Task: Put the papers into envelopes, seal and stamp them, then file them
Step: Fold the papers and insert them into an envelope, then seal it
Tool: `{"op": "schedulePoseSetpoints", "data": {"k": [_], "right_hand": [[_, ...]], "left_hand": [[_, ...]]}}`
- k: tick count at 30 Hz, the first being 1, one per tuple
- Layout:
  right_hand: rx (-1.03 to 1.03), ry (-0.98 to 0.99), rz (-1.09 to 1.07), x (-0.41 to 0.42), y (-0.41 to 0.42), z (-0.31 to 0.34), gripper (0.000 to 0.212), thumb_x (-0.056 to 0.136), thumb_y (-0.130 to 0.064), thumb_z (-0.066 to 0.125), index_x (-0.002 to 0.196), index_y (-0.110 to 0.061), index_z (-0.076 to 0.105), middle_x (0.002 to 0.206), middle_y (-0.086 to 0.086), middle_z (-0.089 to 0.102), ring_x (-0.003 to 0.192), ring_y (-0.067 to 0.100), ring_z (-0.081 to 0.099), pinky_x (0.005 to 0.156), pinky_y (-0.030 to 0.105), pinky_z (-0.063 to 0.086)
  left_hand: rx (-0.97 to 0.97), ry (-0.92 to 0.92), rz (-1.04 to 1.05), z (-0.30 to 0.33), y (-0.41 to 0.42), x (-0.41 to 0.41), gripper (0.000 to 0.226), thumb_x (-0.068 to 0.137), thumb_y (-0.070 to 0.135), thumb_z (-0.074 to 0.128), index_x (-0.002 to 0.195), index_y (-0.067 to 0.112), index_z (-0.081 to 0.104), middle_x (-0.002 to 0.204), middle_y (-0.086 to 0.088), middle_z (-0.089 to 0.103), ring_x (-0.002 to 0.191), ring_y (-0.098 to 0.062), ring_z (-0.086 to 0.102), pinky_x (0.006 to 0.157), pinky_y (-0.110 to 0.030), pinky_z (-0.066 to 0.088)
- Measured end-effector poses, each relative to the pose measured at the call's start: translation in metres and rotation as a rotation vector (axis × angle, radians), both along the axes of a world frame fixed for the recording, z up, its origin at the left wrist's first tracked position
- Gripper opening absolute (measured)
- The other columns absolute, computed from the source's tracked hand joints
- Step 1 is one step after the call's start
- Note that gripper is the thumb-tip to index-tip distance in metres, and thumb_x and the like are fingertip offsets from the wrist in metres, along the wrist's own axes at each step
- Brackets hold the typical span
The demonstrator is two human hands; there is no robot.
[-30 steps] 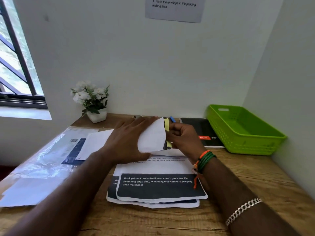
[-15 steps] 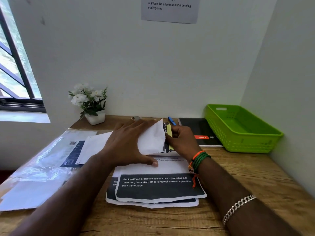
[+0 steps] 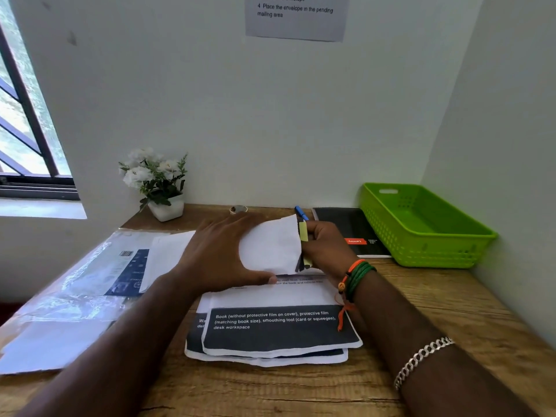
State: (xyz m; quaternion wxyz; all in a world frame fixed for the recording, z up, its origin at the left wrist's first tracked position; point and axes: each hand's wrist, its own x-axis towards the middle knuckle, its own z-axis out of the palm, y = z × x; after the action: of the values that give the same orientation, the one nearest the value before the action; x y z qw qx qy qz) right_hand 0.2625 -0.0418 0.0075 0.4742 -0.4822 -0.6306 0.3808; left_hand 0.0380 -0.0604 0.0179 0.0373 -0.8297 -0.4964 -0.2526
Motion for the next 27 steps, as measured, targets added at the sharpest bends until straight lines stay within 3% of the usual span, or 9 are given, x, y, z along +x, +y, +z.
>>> {"op": "schedulePoseSetpoints", "data": {"k": [2,7,11,14,17,21,27], "right_hand": [[0.013,-0.011,-0.03,-0.002,0.0,-0.001,0.017,0.083,-0.004,0.077,0.099,-0.008,0.077,0.091,0.016,0.077,0.087,0.037,0.073,0.076,0.047,0.062],[0.02,-0.026,-0.022,-0.004,-0.001,0.003,0.012,0.084,-0.003,0.075,0.096,-0.005,0.076,0.073,0.001,0.072,0.055,0.009,0.066,0.048,0.02,0.052],[0.114,-0.099,0.035,-0.005,-0.001,0.001,0.025,0.085,0.002,0.073,0.11,-0.003,0.074,0.086,-0.011,0.072,0.074,-0.003,0.068,0.069,0.011,0.053],[0.059,-0.079,0.014,-0.003,-0.001,0.003,0.022,0.082,-0.003,0.078,0.104,-0.009,0.076,0.083,-0.009,0.073,0.08,0.009,0.071,0.069,0.02,0.057],[-0.009,-0.009,-0.049,0.01,0.001,0.007,0.009,0.083,-0.015,0.079,0.09,-0.018,0.073,0.078,0.001,0.075,0.068,0.011,0.069,0.059,0.027,0.055],[0.191,-0.524,-0.256,0.048,0.013,0.003,0.009,0.083,-0.034,0.076,0.089,-0.027,0.074,0.083,-0.01,0.073,0.078,0.009,0.067,0.073,0.028,0.053],[0.028,-0.881,-0.072,0.06,0.011,-0.006,0.05,0.075,-0.05,0.081,0.119,-0.032,0.067,0.116,-0.01,0.067,0.113,0.018,0.056,0.1,0.034,0.047]], "left_hand": [[0.021,-0.005,-0.016,-0.002,0.0,0.0,0.111,0.053,0.098,0.061,0.147,0.043,0.042,0.151,0.014,0.051,0.134,-0.014,0.052,0.113,-0.042,0.04],[0.108,-0.034,-0.032,0.002,-0.006,0.002,0.098,0.057,0.089,0.069,0.142,0.043,0.051,0.142,0.016,0.059,0.127,-0.012,0.056,0.108,-0.038,0.039],[0.113,0.003,-0.039,0.001,-0.006,0.003,0.103,0.055,0.086,0.071,0.146,0.045,0.046,0.144,0.016,0.056,0.128,-0.013,0.055,0.11,-0.039,0.038],[0.092,0.011,-0.026,0.0,-0.005,0.0,0.104,0.056,0.084,0.071,0.148,0.045,0.042,0.147,0.014,0.054,0.131,-0.014,0.052,0.111,-0.041,0.037],[0.131,0.0,0.006,0.002,-0.002,-0.008,0.103,0.056,0.078,0.075,0.147,0.043,0.043,0.143,0.014,0.056,0.129,-0.014,0.053,0.108,-0.04,0.039],[0.134,-0.002,0.1,0.003,0.006,-0.021,0.099,0.055,0.078,0.074,0.144,0.043,0.047,0.14,0.016,0.059,0.129,-0.014,0.051,0.108,-0.038,0.035],[0.08,-0.011,0.103,-0.004,0.016,-0.032,0.096,0.058,0.078,0.07,0.144,0.043,0.047,0.144,0.019,0.055,0.132,-0.01,0.048,0.107,-0.037,0.038]]}}
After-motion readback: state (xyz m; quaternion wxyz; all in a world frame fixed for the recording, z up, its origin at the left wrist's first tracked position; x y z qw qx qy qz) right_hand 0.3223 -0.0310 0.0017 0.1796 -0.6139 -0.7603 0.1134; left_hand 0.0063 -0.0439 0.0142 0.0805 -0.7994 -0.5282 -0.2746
